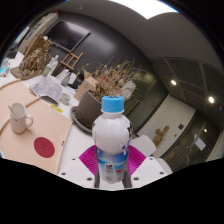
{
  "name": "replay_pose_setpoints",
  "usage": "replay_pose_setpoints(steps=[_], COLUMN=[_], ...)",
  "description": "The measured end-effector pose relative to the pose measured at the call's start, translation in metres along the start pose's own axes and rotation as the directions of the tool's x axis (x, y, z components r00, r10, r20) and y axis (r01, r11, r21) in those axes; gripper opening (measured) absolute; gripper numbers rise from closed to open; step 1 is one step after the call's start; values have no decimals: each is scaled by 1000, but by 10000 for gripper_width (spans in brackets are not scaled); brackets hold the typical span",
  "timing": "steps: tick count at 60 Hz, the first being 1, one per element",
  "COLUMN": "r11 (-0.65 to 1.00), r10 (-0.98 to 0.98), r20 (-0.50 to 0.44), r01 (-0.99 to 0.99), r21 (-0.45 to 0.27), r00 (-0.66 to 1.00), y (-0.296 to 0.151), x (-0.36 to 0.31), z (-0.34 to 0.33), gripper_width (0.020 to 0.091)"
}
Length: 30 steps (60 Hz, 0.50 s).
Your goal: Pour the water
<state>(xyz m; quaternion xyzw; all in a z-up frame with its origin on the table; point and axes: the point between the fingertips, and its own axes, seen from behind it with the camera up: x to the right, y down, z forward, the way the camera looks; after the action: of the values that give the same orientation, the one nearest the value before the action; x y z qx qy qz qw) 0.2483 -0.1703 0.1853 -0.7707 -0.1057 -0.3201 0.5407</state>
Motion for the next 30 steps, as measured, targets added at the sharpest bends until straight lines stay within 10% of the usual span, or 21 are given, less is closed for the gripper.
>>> replay_pose_setpoints(steps=[30], r11=[401], r10=[-878], r20=[-248], r01=[912], r21=[86], r00=[410], y=[-131], x=[-175], z=[19], gripper_width=[347])
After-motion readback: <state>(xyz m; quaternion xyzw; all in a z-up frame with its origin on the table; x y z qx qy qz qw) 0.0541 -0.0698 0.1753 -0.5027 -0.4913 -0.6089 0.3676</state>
